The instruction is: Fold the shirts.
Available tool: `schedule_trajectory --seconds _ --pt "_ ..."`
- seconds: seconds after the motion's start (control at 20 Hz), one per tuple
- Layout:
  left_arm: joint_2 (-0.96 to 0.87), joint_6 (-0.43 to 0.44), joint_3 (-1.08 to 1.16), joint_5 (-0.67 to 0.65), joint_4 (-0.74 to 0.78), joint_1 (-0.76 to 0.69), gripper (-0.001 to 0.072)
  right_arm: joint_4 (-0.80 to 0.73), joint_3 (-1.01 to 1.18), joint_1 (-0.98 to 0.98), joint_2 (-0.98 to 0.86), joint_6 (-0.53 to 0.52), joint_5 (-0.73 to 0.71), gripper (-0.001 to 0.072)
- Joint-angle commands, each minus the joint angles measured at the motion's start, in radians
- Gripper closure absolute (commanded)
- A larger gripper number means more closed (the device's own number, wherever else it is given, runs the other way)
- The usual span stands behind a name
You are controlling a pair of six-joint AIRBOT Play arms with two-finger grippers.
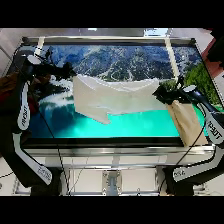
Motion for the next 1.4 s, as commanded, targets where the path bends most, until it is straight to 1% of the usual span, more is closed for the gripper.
schedule_trajectory --seconds 0.0,0.05,0.1,0.15,0.2,0.3,0.35,0.4,0.45,0.55,0.65,0.7,0.85,0.95,1.1,1.2,1.25,1.35 --pt "0.0 0.013 0.001 0.001 0.001 0.001 0.069 0.0 0.001 0.014 -0.01 0.057 -0.111 0.0309" --pt "0.0 0.013 0.001 0.001 0.001 0.001 0.0691 -0.001 0.001 0.015 -0.01 0.068 -0.125 0.0337" --pt "0.0 0.013 0.001 0.002 0.002 0.001 0.0691 0.0 0.001 0.014 -0.01 0.068 -0.136 0.0461" --pt "0.0 0.013 0.001 0.002 0.003 0.001 0.0691 0.0 0.001 0.015 -0.01 0.068 -0.145 0.055" --pt "0.0 0.013 0.001 0.002 0.005 0.001 0.0691 0.0 0.001 0.015 -0.01 0.068 -0.153 0.0569" --pt "0.0 0.014 0.001 0.001 0.011 0.001 0.0691 0.0 0.001 0.014 -0.01 0.067 -0.166 0.0572" --pt "0.0 0.018 0.001 0.001 0.017 0.001 0.0691 0.0 0.001 0.014 -0.01 0.062 -0.166 0.0653" --pt "0.0 0.032 0.001 0.001 0.017 0.001 0.0691 0.003 0.003 0.014 -0.009 0.043 -0.163 0.0676" --pt "0.002 0.056 0.002 0.001 0.01 0.001 0.0691 0.023 0.006 0.014 -0.006 0.008 -0.155 0.0676" --pt "0.026 0.132 0.004 0.0 -0.037 0.002 0.0692 0.085 0.035 0.014 0.021 -0.095 -0.13 0.0677" --pt "0.084 0.186 0.029 -0.003 -0.058 0.001 0.0692 0.075 0.1 0.014 0.09 -0.188 -0.076 0.0678" --pt "0.128 0.201 0.05 -0.004 -0.055 0.002 0.0692 0.052 0.14 0.013 0.146 -0.204 -0.045 0.0678" --pt "0.308 0.204 0.107 -0.028 -0.016 0.008 0.0692 -0.072 0.243 0.002 0.373 -0.2 0.078 0.0678" --pt "0.451 0.204 0.121 -0.044 0.056 0.013 0.0692 -0.162 0.283 -0.009 0.559 -0.18 0.129 0.0678" --pt "0.698 0.19 0.121 -0.031 0.211 0.015 0.0692 -0.309 0.326 -0.041 0.842 -0.076 0.131 0.068" --pt "0.849 0.165 0.121 0.023 0.299 0.014 0.0692 -0.365 0.367 -0.083 0.991 -0.03 0.135 0.0681" --pt "0.914 0.148 0.121 0.064 0.34 0.014 0.0692 -0.384 0.394 -0.102 1.049 -0.026 0.139 0.0681" --pt "1.032 0.105 0.121 0.172 0.417 0.014 0.0692 -0.393 0.451 -0.12 1.111 -0.026 0.161 0.0682"
